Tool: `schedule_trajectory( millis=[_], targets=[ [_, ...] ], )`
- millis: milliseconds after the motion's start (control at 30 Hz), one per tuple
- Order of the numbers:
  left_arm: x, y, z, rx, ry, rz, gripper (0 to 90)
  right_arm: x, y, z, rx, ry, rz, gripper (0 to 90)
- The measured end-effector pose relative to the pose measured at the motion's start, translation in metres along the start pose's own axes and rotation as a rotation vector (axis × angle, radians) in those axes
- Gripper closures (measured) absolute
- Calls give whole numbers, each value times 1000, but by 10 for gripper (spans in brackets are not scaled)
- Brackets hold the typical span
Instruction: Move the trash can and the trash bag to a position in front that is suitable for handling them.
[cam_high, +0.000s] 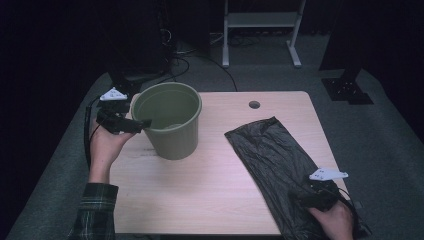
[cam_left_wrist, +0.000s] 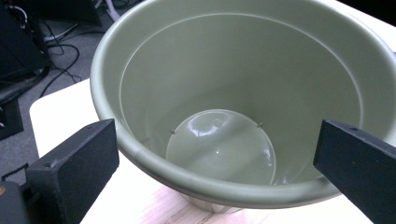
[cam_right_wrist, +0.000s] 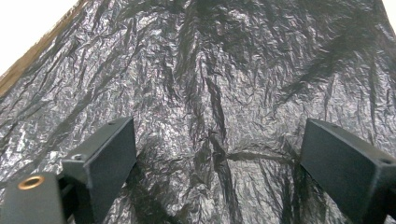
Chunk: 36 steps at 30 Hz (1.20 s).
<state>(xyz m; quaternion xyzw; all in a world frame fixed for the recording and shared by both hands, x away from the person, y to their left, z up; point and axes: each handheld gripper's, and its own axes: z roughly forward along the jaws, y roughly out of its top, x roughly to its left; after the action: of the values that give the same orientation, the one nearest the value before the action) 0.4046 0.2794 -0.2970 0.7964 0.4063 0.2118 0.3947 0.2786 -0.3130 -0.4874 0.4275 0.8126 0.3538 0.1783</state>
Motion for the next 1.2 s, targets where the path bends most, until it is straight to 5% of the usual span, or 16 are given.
schedule_trajectory(
  millis=[233, 933, 1200],
  targets=[
    [7, -6, 7, -5, -27, -45, 0, 0, 0, 0, 0, 0, -1, 98],
    [5, -4, 19, 1, 0, -31, 0, 0, 0, 0, -1, -1, -4, 98],
    [4, -6, 24, -4, -37, -51, 0, 0, 0, 0, -1, 0, -3, 98]
  ],
)
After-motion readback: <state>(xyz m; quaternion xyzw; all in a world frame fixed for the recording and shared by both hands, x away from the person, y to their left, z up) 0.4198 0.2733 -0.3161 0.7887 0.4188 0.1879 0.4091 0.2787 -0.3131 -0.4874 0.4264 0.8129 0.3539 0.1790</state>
